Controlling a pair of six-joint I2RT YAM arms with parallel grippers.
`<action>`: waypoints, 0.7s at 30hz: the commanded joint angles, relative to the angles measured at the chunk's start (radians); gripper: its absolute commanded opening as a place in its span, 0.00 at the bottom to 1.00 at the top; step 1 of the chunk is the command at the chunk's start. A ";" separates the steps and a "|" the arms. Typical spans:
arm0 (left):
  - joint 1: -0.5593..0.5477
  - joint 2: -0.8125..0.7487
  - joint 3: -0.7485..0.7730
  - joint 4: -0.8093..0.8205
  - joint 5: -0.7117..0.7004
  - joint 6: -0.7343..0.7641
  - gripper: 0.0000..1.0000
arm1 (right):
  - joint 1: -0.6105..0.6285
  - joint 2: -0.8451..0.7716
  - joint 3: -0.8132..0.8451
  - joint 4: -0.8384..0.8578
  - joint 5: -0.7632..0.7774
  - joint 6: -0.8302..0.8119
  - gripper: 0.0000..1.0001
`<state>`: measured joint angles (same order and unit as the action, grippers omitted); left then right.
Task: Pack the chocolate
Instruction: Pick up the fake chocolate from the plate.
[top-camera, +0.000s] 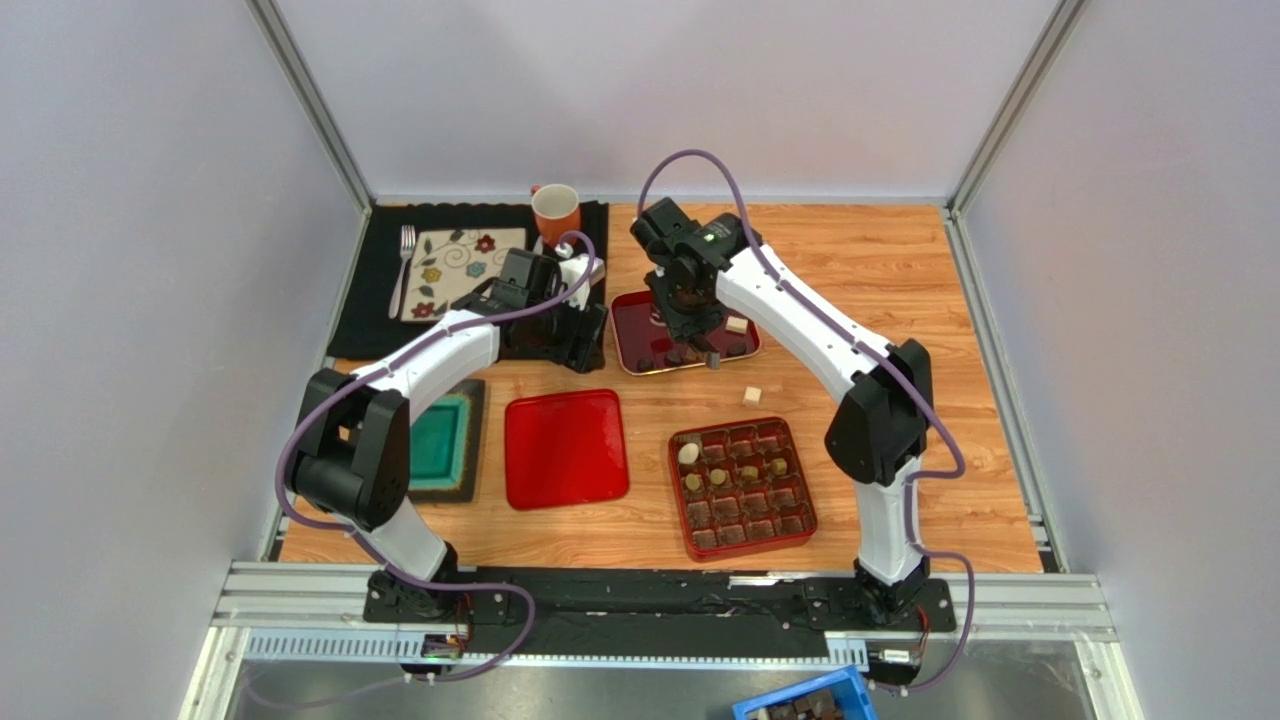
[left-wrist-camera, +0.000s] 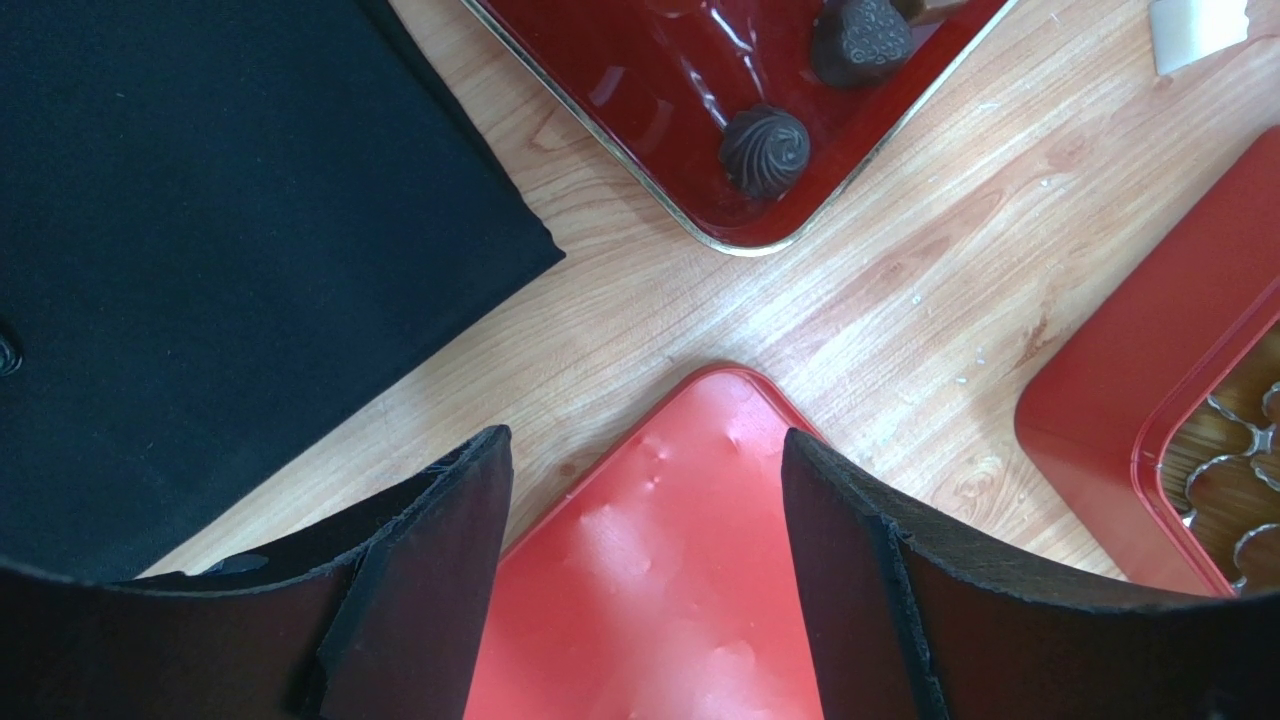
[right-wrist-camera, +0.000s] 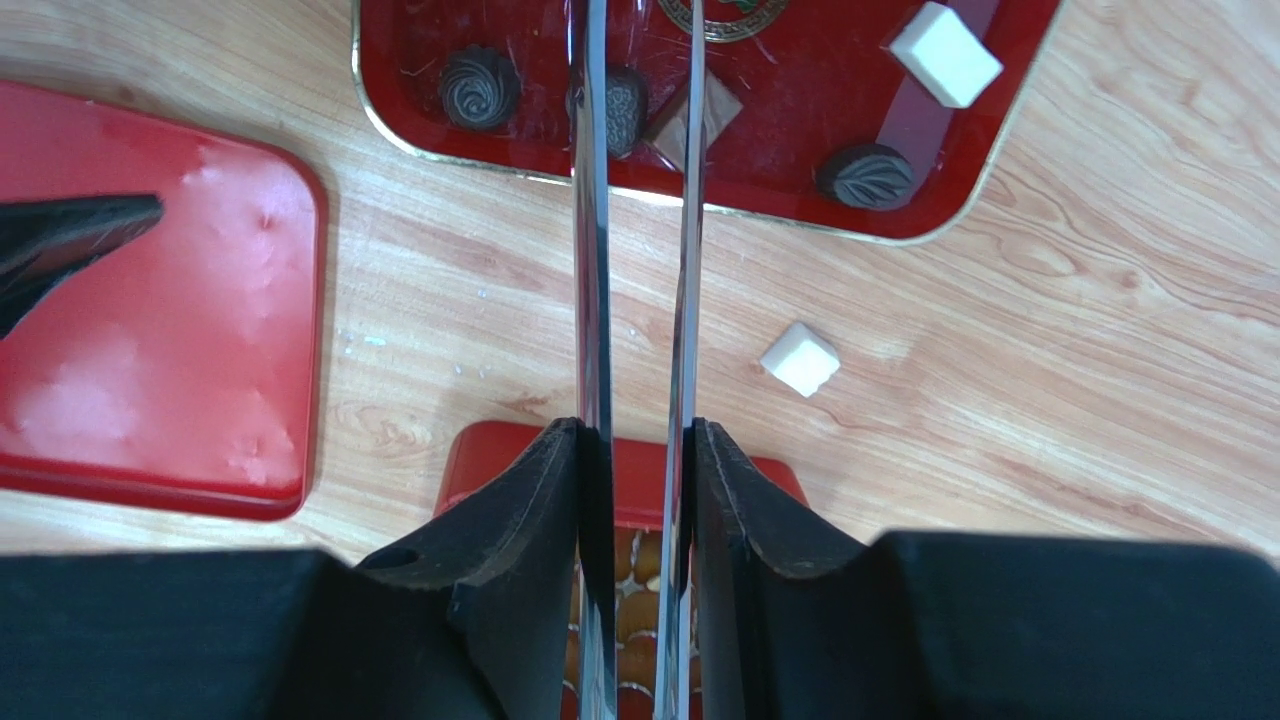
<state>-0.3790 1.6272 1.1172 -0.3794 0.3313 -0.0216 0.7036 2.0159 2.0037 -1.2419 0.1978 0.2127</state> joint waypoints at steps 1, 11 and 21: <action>0.006 -0.046 0.000 0.019 0.009 -0.012 0.75 | -0.003 -0.127 0.012 -0.027 0.022 0.008 0.32; 0.006 -0.036 0.006 0.011 -0.006 -0.006 0.75 | -0.001 -0.369 -0.241 -0.050 -0.030 0.079 0.31; 0.006 -0.032 0.023 -0.007 -0.015 -0.015 0.75 | 0.016 -0.660 -0.473 -0.160 -0.106 0.169 0.31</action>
<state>-0.3782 1.6272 1.1172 -0.3813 0.3218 -0.0216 0.7097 1.4605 1.5612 -1.3460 0.1291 0.3267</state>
